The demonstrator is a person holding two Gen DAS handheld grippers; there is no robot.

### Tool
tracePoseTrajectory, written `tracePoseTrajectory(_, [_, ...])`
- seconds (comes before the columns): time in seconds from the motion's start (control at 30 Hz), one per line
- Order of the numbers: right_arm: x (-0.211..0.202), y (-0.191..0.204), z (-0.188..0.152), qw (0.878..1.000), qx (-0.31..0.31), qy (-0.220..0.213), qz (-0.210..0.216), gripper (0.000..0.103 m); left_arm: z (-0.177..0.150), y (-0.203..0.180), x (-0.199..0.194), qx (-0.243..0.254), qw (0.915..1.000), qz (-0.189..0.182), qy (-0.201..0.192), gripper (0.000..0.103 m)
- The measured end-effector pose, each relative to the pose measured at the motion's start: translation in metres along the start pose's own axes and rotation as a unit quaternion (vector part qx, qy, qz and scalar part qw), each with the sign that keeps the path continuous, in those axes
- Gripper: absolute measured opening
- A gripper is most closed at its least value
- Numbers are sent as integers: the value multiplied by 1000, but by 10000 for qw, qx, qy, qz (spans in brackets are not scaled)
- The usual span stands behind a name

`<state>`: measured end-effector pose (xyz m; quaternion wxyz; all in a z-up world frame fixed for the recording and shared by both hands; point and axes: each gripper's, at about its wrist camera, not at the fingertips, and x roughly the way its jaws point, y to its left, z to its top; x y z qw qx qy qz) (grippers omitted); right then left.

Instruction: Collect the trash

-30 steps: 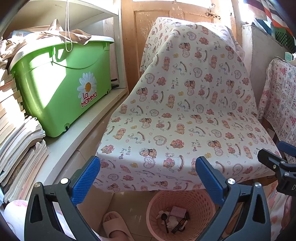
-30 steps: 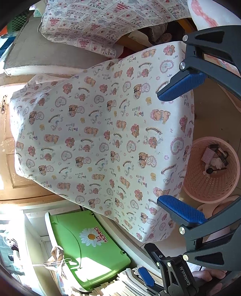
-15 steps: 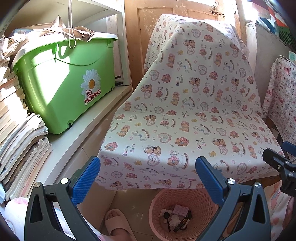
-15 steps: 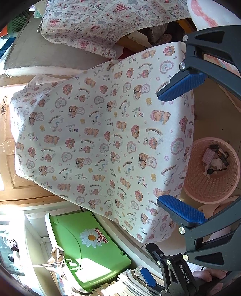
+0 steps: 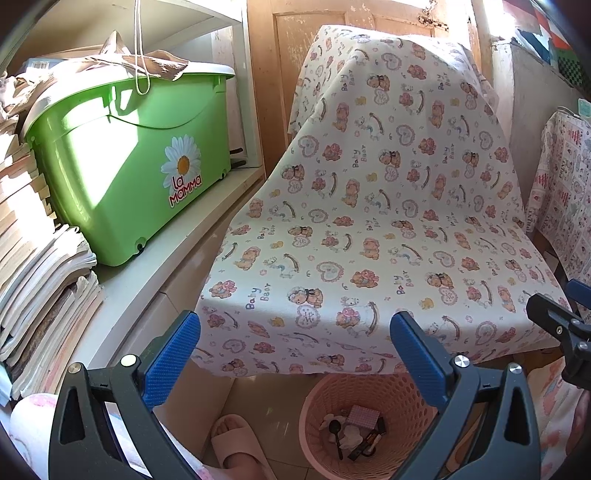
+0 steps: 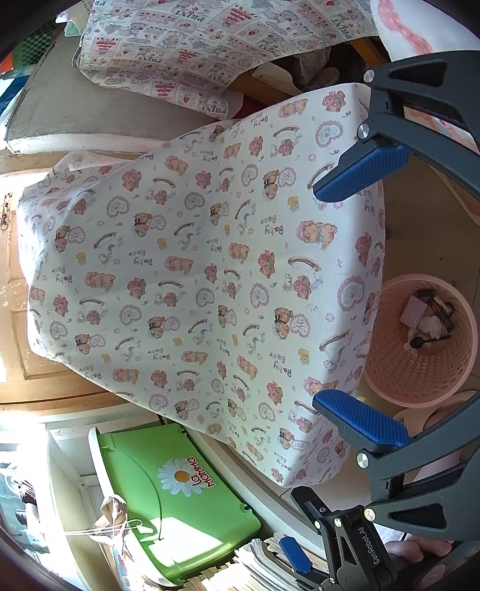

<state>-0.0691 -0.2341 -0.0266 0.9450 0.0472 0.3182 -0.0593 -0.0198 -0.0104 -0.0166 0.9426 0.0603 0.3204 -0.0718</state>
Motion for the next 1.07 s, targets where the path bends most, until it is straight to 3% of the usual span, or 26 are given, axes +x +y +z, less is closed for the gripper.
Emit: tracePoseTrajectory(1.07, [2,-2,-2,10000,35,22,45,102,1,-2,-3,156,9998,50,-77,102])
